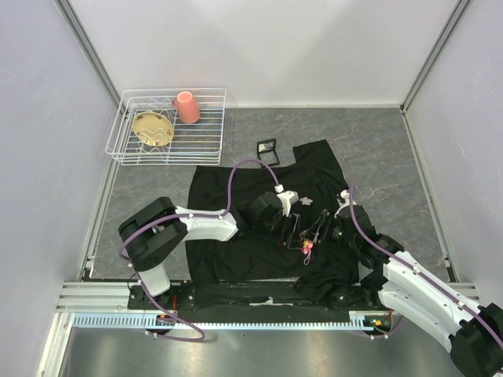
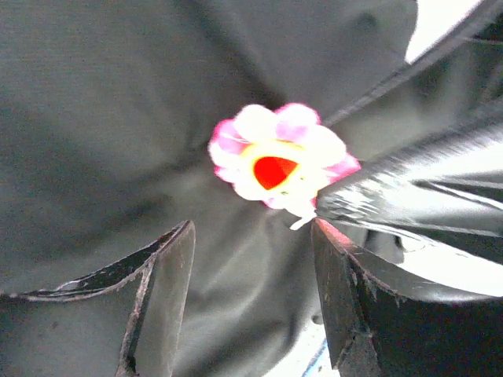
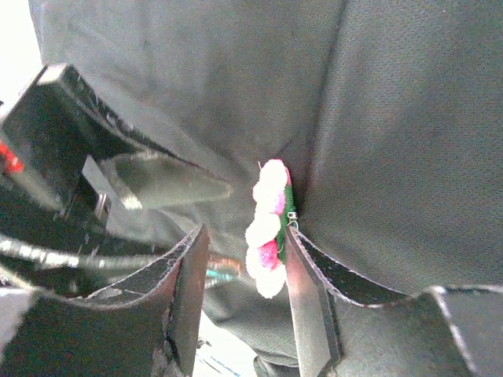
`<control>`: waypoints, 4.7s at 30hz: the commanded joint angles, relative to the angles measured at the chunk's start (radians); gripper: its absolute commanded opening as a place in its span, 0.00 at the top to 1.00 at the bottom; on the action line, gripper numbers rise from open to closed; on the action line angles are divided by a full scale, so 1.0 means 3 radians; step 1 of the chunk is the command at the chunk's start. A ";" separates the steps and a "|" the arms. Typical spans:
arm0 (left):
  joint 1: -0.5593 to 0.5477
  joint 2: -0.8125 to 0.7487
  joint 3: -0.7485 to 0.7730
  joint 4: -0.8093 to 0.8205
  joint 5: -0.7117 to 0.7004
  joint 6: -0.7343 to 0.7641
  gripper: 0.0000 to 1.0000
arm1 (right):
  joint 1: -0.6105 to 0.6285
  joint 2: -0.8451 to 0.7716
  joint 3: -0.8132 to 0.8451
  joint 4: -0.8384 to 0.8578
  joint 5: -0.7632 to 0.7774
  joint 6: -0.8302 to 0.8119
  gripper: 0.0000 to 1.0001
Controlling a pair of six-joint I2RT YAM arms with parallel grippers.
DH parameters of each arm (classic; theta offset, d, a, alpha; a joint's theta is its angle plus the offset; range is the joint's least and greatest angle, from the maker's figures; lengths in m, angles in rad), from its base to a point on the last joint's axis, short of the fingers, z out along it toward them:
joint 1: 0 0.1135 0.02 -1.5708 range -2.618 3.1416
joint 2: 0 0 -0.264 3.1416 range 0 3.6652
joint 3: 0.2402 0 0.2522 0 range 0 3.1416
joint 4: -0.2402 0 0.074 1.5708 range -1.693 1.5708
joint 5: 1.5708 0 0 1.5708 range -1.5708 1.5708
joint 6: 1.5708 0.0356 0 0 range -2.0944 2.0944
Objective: Remove the brooch from the garment
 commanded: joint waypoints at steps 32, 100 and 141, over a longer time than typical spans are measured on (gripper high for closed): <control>-0.0562 -0.0205 0.0113 0.0011 -0.1394 0.0113 0.61 | -0.0012 0.0135 -0.0063 0.0422 -0.0066 0.0643 0.47; -0.0245 -0.0082 0.0226 -0.0173 -0.0653 0.0006 0.81 | -0.0007 0.0641 0.0178 -0.0024 0.0215 -0.0641 0.85; -0.0219 0.0015 0.0359 -0.0204 -0.0653 0.0037 0.58 | -0.0007 0.0478 0.0331 -0.0141 0.0271 -0.0687 0.73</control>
